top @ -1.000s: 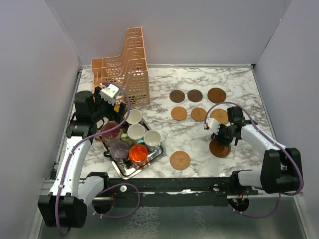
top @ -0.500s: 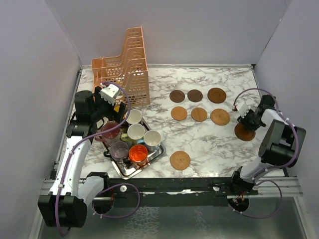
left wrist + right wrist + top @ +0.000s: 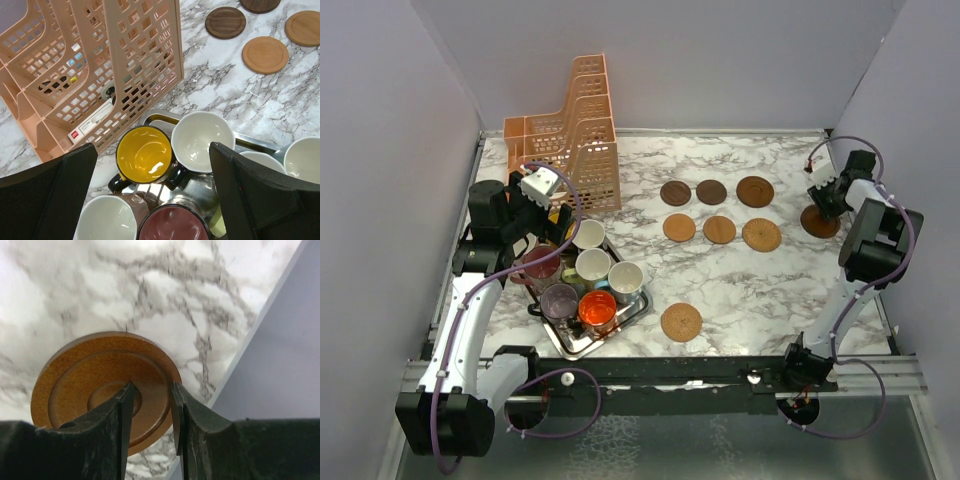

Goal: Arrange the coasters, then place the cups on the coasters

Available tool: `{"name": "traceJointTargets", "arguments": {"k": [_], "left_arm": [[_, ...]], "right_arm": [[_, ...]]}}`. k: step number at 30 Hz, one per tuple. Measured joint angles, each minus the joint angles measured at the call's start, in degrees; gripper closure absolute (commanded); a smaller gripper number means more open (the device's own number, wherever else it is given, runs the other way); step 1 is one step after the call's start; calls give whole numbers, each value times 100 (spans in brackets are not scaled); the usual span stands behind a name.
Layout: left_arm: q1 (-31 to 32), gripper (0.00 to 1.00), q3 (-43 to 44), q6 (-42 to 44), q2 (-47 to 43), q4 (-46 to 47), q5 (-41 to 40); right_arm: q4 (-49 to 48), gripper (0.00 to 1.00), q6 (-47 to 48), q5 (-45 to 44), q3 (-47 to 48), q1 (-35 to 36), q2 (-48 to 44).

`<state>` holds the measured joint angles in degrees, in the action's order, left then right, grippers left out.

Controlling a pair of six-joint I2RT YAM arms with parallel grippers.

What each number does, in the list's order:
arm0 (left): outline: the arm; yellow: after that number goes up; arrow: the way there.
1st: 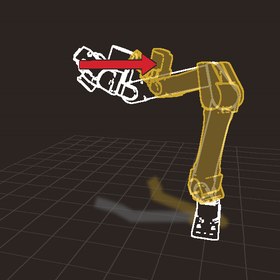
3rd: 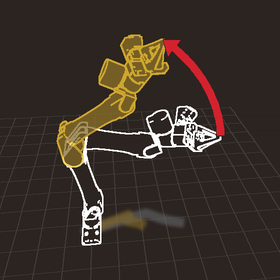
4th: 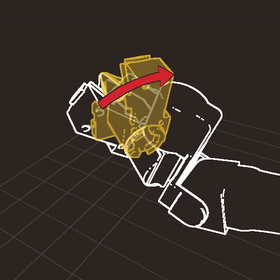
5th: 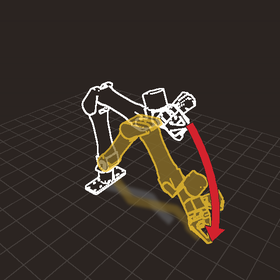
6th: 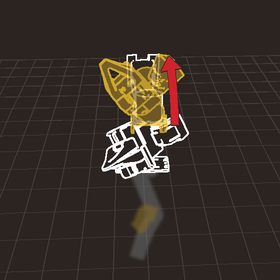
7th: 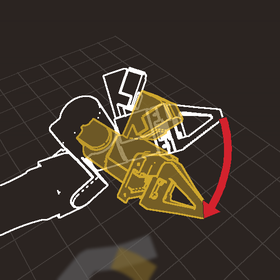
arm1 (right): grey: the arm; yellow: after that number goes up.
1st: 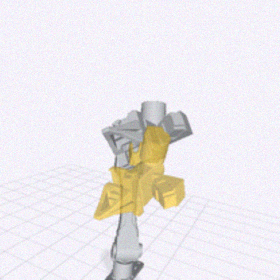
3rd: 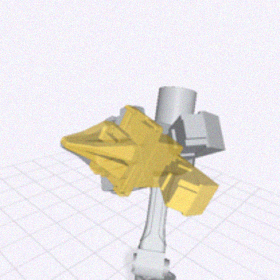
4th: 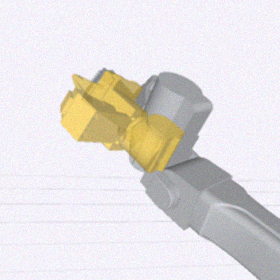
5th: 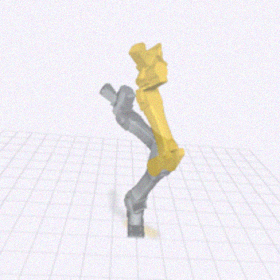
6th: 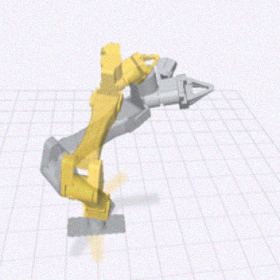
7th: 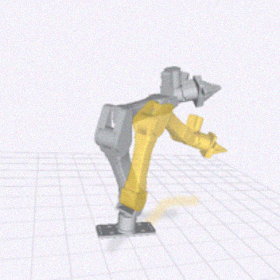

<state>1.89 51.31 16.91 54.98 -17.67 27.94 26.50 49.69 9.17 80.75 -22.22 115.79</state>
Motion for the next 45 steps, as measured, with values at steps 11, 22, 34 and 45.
{"name": "traceJointTargets", "arguments": {"k": [11,22,34,45], "left_arm": [[0,1,2,-2,0,-74,0],[0,1,63,-4,0,-87,2],[0,1,70,-7,0,-87,2],[0,1,70,-7,0,-90,2]], "right_arm": [[-20,65,-1209,-267,1189,782,822],[4,65,-1858,-525,1847,1099,1250],[7,65,-2116,-704,2085,1231,1408],[-15,65,-2107,-984,2072,1252,1408]]}}
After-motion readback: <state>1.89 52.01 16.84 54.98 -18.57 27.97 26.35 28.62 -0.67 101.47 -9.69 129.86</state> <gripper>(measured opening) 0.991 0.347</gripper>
